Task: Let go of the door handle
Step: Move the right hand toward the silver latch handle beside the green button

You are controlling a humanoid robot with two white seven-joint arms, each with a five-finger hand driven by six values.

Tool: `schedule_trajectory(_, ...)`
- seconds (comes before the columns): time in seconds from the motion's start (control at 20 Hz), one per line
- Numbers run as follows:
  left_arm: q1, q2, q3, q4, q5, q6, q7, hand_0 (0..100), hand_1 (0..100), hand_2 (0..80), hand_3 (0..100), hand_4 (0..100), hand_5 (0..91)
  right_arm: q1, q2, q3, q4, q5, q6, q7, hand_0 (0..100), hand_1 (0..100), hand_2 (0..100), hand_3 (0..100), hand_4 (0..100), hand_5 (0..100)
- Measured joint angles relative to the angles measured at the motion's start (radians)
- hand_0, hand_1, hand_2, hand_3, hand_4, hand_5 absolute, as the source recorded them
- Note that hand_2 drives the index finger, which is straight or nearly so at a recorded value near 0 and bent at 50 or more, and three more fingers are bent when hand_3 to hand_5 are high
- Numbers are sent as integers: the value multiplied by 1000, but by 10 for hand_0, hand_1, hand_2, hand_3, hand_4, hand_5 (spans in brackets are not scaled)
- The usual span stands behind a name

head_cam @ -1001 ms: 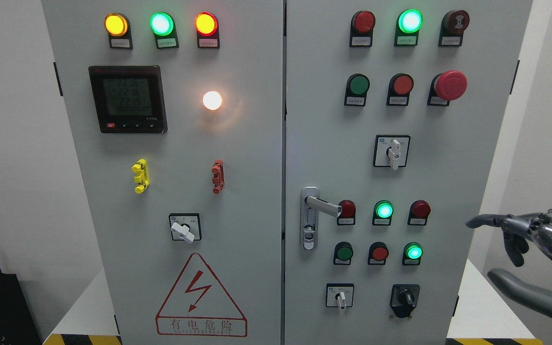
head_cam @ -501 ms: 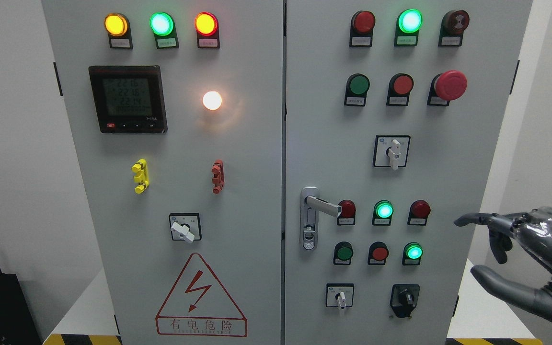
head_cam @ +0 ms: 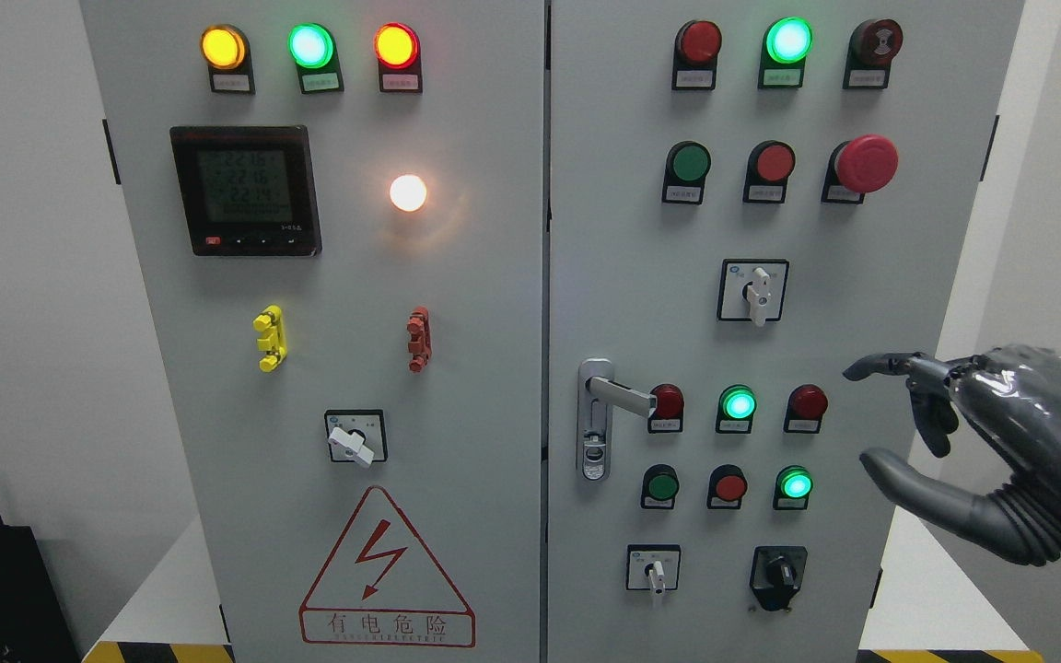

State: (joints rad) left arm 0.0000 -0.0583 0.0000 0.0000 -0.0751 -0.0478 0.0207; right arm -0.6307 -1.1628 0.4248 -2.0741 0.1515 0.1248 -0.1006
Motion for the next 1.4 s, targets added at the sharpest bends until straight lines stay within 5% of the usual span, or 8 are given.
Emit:
schedule_trajectory(0.45, 0, 0, 0, 0, 0, 0, 0, 120, 389, 0, 0, 0, 0, -121, 65, 132, -5, 5, 42, 1, 406, 137, 330, 981, 997, 1000)
schedule_trajectory(1.05, 0, 0, 0, 0, 0, 0, 0, 120, 389, 0, 0, 0, 0, -279, 127, 300, -9, 8, 200, 5, 381, 100, 411, 1000, 1000, 1000)
schedule_trajectory(1.4, 0, 0, 0, 0, 0, 0, 0, 120, 389, 0, 0, 0, 0, -373, 186, 396, -11, 12, 328, -47, 370, 114, 426, 1000, 1000, 1000)
